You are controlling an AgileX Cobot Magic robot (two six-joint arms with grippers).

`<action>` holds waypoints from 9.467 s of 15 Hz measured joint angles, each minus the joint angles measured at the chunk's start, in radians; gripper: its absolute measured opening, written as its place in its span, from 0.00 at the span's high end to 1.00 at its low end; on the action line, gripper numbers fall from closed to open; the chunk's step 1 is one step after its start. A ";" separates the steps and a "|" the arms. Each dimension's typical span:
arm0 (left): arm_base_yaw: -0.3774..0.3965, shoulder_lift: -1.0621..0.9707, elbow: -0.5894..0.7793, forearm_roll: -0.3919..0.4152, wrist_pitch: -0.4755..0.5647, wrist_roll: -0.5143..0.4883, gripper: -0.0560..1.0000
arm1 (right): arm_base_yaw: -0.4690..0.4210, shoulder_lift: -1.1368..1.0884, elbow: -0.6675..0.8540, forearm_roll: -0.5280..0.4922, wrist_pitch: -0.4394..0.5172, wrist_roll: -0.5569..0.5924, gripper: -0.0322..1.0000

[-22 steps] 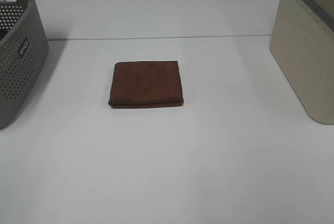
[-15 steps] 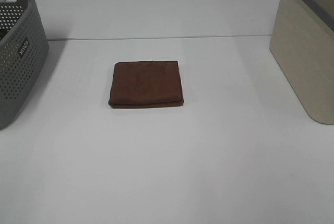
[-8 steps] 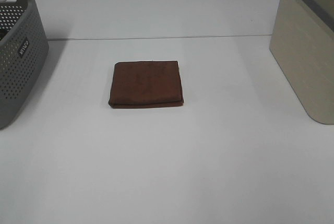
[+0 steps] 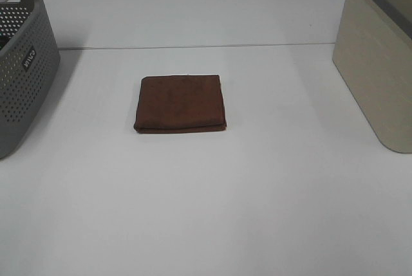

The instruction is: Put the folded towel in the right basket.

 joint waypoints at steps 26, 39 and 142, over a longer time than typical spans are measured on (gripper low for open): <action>0.000 0.000 0.000 0.000 0.000 0.000 0.03 | 0.000 0.000 0.000 0.000 0.000 0.000 0.31; 0.000 0.000 0.000 0.000 0.000 0.000 0.03 | 0.000 0.122 -0.043 0.000 -0.140 0.000 0.31; 0.000 0.000 0.000 0.000 0.000 0.000 0.03 | -0.054 1.880 -1.533 0.253 0.160 -0.113 0.41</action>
